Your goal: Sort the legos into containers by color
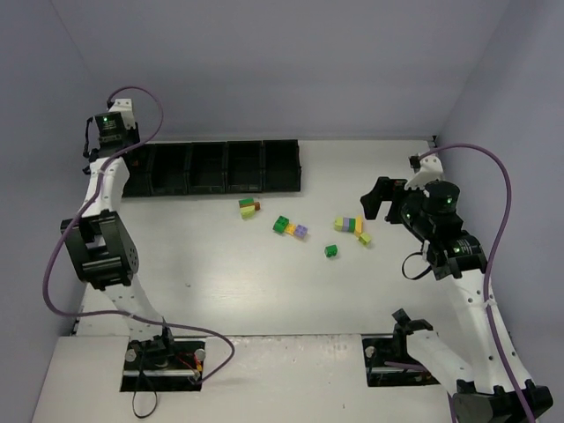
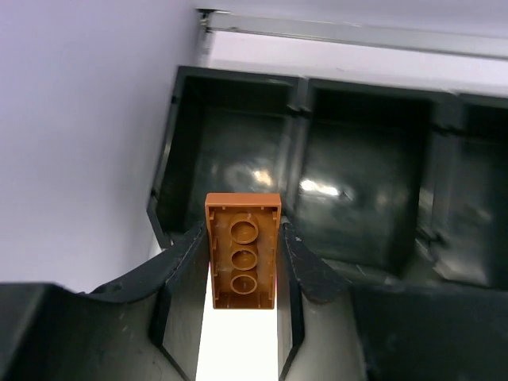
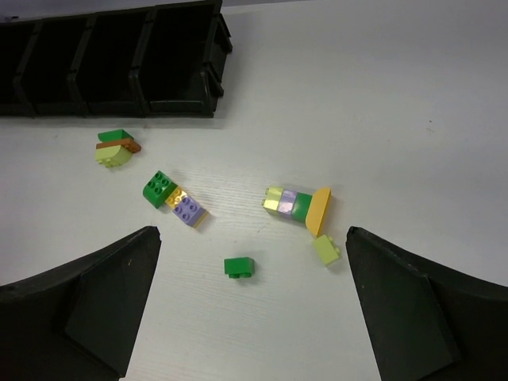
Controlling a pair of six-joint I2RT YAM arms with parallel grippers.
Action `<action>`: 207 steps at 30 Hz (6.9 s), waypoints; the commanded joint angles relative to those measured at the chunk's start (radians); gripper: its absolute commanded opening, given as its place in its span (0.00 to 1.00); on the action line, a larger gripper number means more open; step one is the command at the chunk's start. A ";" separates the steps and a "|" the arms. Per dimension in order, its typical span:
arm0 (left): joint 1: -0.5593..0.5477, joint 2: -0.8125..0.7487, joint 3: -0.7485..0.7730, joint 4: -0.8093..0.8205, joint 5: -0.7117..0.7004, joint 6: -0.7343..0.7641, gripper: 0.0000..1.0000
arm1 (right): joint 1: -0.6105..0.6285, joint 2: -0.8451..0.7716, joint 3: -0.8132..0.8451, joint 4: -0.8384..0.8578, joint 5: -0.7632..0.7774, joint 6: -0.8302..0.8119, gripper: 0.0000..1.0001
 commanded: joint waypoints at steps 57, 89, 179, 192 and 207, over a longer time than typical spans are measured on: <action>-1.118 0.108 0.002 -0.079 0.152 -0.170 0.59 | 0.003 -0.001 -0.057 -0.001 0.126 0.102 0.98; -1.136 0.203 -0.002 0.012 0.194 -0.155 0.03 | 0.001 -0.067 -0.078 -0.039 0.152 0.094 0.98; -0.346 -0.685 -0.464 -0.350 0.049 -0.452 0.51 | 0.032 0.575 -0.221 0.222 0.293 0.367 0.03; -0.352 -0.733 -0.523 -0.396 0.115 -0.421 0.52 | 0.202 0.573 0.223 0.245 0.244 0.103 0.00; -0.359 -0.837 -0.628 -0.436 0.187 -0.480 0.52 | 0.296 1.140 0.710 0.432 0.155 -0.038 0.05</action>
